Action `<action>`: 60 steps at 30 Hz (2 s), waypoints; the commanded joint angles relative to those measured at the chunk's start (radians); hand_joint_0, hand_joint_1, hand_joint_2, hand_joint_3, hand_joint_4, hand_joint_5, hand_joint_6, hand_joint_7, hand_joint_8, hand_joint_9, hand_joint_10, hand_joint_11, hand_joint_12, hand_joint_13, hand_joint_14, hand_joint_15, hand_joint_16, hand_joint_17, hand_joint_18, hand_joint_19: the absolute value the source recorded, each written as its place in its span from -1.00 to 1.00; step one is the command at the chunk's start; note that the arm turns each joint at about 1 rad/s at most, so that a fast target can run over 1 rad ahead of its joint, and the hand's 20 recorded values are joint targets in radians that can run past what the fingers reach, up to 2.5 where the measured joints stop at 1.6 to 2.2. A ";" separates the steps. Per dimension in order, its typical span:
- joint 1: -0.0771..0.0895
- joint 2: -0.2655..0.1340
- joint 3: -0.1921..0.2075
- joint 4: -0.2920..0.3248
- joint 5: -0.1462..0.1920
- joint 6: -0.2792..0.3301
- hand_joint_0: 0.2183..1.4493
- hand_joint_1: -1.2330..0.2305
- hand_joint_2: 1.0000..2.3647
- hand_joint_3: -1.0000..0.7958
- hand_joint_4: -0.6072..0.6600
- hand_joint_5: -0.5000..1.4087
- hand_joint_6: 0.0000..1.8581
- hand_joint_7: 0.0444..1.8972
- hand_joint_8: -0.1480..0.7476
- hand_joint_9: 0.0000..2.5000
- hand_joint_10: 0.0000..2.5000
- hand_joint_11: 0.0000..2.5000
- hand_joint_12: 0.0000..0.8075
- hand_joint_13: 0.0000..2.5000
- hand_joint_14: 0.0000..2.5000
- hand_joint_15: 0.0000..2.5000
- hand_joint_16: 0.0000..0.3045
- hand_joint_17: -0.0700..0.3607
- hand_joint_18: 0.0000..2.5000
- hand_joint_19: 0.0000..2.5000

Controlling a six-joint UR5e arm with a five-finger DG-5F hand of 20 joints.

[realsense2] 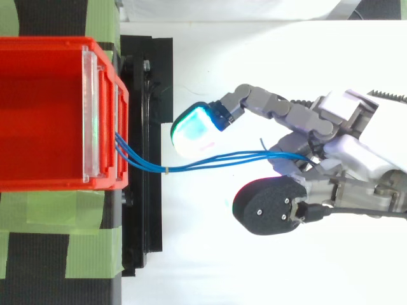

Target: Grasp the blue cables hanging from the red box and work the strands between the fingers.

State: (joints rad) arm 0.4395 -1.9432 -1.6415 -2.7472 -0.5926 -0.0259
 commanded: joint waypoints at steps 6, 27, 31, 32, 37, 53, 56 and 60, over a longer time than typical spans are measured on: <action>-0.001 0.000 0.014 0.032 0.033 -0.077 -0.12 -0.13 -1.00 -1.00 0.20 -0.32 -1.00 0.41 0.31 -0.16 1.00 1.00 0.20 0.18 1.00 0.27 -0.63 -0.09 0.43 -0.33; 0.002 -0.003 0.012 0.044 0.115 -0.308 -0.07 -0.17 -1.00 -1.00 0.23 -0.29 -1.00 0.40 0.31 -0.16 1.00 1.00 0.20 0.18 1.00 0.27 -0.63 -0.09 0.43 -0.33; 0.001 -0.003 0.012 0.037 0.115 -0.350 -0.07 -0.16 -1.00 -1.00 0.24 -0.28 -1.00 0.41 0.31 -0.16 1.00 1.00 0.20 0.18 1.00 0.27 -0.63 -0.09 0.43 -0.33; 0.001 -0.003 0.012 0.037 0.115 -0.350 -0.07 -0.16 -1.00 -1.00 0.23 -0.28 -1.00 0.41 0.31 -0.16 1.00 1.00 0.20 0.18 1.00 0.27 -0.63 -0.09 0.43 -0.33; 0.001 -0.003 0.012 0.041 0.115 -0.351 -0.06 -0.15 -1.00 -1.00 0.24 -0.26 -0.95 0.41 0.31 -0.16 1.00 1.00 0.20 0.18 1.00 0.27 -0.63 -0.09 0.43 -0.33; 0.024 -0.003 0.014 0.096 0.115 -0.356 0.04 -0.17 -0.99 -0.91 0.22 -0.32 -0.52 0.32 0.31 -0.16 1.00 1.00 0.20 0.18 1.00 0.27 -0.63 -0.09 0.43 -0.33; 0.027 -0.003 0.014 0.104 0.115 -0.364 0.07 -0.18 -0.99 -0.84 0.22 -0.33 -0.43 0.27 0.31 -0.16 1.00 1.00 0.20 0.18 1.00 0.27 -0.63 -0.09 0.43 -0.33; 0.027 -0.002 0.014 0.104 0.115 -0.371 0.08 -0.17 -0.99 -0.82 0.22 -0.33 -0.40 0.27 0.31 -0.16 1.00 1.00 0.20 0.18 1.00 0.27 -0.63 -0.09 0.43 -0.33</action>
State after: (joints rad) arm 0.4655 -1.9458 -1.6276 -2.6452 -0.4771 -0.3918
